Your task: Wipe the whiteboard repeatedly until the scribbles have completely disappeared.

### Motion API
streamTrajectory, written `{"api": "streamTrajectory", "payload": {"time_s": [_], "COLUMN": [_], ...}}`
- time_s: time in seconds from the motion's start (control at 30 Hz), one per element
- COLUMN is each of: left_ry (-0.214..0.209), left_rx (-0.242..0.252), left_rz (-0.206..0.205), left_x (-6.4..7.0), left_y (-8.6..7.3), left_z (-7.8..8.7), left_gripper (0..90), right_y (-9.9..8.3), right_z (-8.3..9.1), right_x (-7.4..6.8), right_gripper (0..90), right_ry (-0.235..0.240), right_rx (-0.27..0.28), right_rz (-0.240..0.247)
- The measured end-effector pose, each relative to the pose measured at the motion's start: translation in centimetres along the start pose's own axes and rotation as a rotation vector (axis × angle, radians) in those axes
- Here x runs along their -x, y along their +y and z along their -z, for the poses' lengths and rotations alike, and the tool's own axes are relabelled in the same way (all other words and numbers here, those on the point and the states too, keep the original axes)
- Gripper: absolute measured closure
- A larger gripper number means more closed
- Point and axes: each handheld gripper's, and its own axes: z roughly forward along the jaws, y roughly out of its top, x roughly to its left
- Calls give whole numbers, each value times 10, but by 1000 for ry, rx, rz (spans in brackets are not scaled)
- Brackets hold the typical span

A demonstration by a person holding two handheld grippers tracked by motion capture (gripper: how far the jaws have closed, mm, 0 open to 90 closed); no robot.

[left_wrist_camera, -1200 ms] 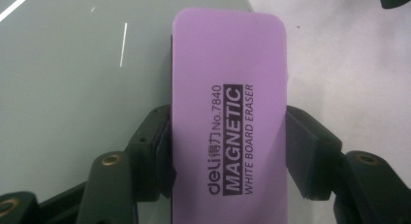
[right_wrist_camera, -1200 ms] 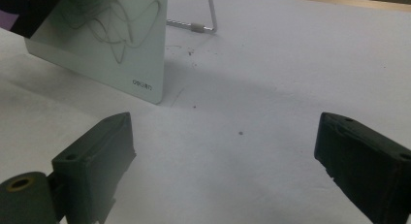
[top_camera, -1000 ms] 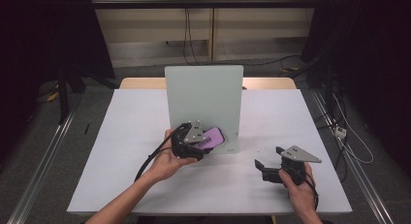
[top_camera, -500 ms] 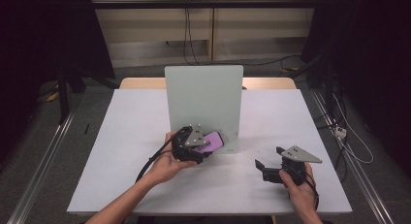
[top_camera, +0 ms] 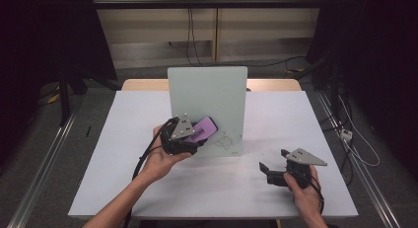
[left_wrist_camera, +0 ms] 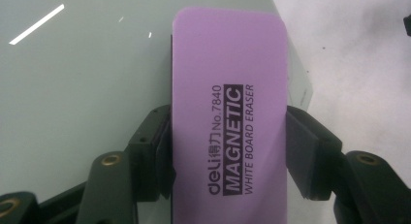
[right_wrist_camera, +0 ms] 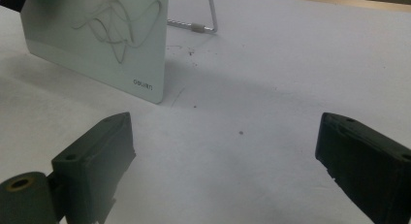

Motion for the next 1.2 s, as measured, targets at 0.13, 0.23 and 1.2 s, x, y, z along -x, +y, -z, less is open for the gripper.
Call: {"api": "streamTrajectory", "payload": {"time_s": [0.13,0.23,1.2], "left_ry": [-22,-30,-146], "left_rx": [-22,-40,-163], "left_rz": [-22,-38,-78], "left_x": [9,13,38], "left_y": [4,11,-6], "left_z": [-11,-18,-46], "left_gripper": [406,405,407], "right_y": [0,1,0], "right_z": [-1,-1,2], "right_x": [0,0,0], "right_gripper": [69,70,70], "right_ry": [0,2,2], "right_rx": [1,1,5], "right_rz": [0,0,-1]}}
